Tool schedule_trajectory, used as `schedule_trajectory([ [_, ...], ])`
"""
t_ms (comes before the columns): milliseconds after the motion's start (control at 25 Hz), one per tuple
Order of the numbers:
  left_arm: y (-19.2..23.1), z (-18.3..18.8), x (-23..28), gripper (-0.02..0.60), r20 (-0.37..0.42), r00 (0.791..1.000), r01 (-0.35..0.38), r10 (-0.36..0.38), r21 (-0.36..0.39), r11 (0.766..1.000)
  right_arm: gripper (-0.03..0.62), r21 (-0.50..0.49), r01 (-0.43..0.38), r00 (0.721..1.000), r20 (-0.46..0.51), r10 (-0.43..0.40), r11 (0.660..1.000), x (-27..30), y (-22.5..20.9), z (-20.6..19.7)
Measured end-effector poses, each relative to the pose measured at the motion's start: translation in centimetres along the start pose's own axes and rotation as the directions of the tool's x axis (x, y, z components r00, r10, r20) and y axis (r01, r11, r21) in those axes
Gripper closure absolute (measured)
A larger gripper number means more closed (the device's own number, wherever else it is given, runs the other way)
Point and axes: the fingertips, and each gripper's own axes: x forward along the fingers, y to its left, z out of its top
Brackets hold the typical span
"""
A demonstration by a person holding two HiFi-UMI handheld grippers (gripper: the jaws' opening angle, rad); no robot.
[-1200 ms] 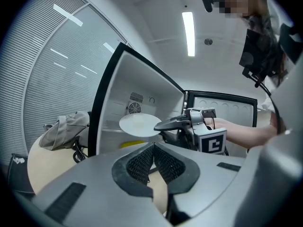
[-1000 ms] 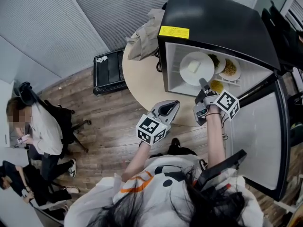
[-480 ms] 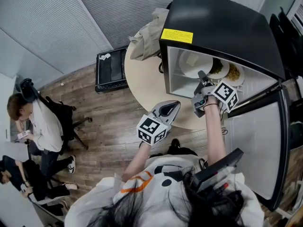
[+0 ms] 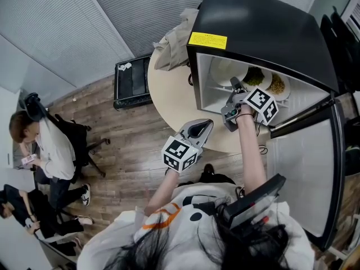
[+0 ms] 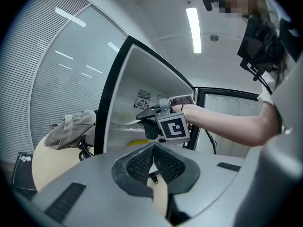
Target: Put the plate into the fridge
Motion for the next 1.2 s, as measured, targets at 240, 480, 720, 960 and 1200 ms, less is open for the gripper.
schedule_trajectory([
  [240,-0.2,0.1,-0.1,0.571,0.007,1.0,-0.004,0.004,0.001,1.0,0.544,0.008,-0.013,0.999,-0.045,0.014,1.0,0.1,0.0,0.0],
  [480,-0.3,0.2,-0.3,0.571,0.01,1.0,-0.003,0.003,0.004,1.0,0.543,0.042,-0.035,0.999,-0.035,0.037,0.999,0.0,0.0,0.0],
  [720,-0.4,0.3,-0.4,0.571,0.012,1.0,-0.005,0.004,0.005,1.0,0.439,0.022,-0.068,0.997,-0.045,0.069,0.997,-0.8,0.6,0.1],
  [960,-0.8,0.3,-0.4,0.571,0.013,1.0,-0.001,0.001,0.006,1.0,0.349,0.121,-0.076,0.995,-0.049,0.082,0.99,-1.8,0.6,-0.1],
  [1200,-0.8,0.2,-0.6,0.571,0.013,1.0,-0.004,0.003,0.003,1.0,0.339,0.125,-0.056,0.998,-0.02,0.059,0.991,-3.2,0.4,0.4],
])
